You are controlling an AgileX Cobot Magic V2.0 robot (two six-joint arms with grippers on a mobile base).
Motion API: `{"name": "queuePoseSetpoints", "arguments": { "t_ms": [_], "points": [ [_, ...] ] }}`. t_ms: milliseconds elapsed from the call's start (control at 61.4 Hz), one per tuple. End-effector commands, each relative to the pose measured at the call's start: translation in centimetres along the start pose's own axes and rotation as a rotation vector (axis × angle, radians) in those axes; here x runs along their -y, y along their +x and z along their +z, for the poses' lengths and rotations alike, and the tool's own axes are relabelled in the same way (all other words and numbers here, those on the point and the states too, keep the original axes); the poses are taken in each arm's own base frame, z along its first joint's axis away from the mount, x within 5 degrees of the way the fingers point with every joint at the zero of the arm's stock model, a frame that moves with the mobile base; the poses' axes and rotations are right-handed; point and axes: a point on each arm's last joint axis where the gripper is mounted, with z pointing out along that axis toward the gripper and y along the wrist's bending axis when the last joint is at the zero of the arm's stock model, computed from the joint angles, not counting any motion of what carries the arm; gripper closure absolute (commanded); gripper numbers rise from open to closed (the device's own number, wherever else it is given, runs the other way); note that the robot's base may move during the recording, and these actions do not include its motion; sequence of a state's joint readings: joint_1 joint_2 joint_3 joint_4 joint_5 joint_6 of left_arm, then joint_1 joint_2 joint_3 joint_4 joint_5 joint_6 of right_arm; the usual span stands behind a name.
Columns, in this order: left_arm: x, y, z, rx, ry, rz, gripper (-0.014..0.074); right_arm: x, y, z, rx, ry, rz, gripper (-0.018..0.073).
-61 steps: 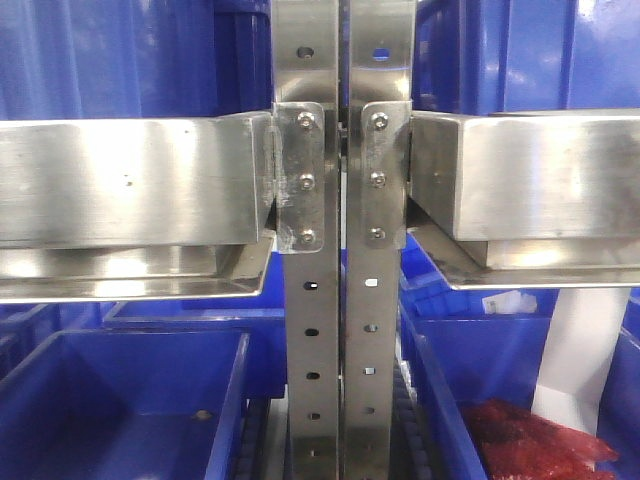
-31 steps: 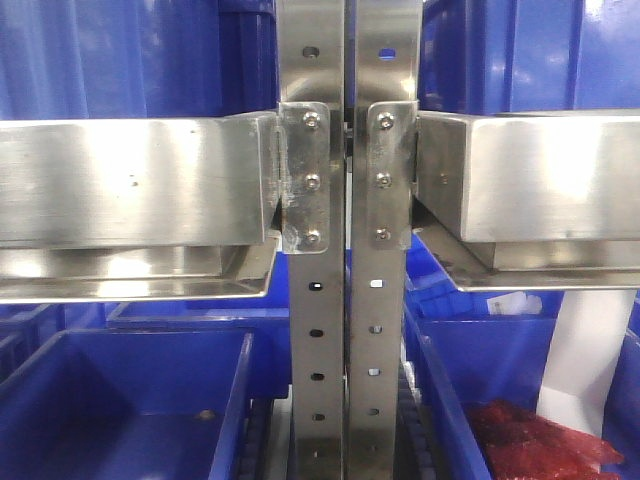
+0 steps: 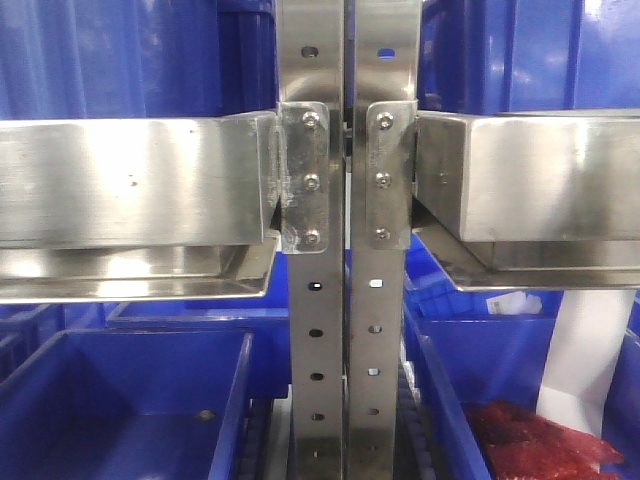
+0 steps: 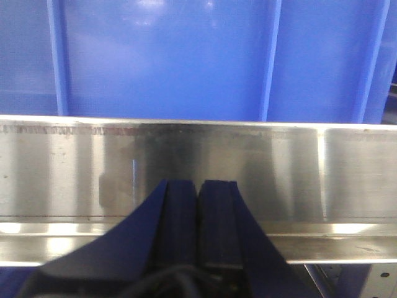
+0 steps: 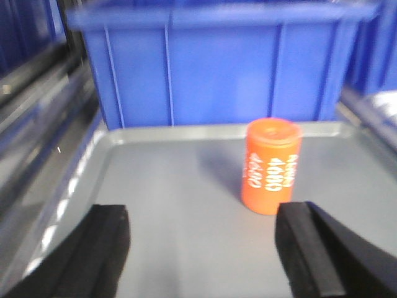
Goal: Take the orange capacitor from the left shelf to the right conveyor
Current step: 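Close the right gripper around the orange capacitor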
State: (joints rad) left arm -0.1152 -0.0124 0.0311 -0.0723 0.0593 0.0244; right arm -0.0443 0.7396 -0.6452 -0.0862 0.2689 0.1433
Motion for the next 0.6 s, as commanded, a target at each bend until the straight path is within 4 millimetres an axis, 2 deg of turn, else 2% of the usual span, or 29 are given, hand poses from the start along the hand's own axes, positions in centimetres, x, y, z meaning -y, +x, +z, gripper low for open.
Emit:
{"name": "queuePoseSetpoints", "arguments": {
  "t_ms": [0, 375, 587],
  "points": [
    [0.0, -1.0, -0.1, 0.1, -0.004, -0.002, 0.0723, -0.2, -2.4, 0.7, 0.127, -0.012, -0.02, -0.0045],
    [0.0, -1.0, -0.1, 0.1, -0.004, -0.002, 0.0723, 2.8, -2.4, 2.7, 0.143, 0.141, 0.013, -0.0045],
    [0.0, -1.0, -0.1, 0.1, -0.004, -0.002, 0.0723, 3.2, -2.1, 5.4, 0.163, 0.13, 0.012, -0.0045]
  ]
}}
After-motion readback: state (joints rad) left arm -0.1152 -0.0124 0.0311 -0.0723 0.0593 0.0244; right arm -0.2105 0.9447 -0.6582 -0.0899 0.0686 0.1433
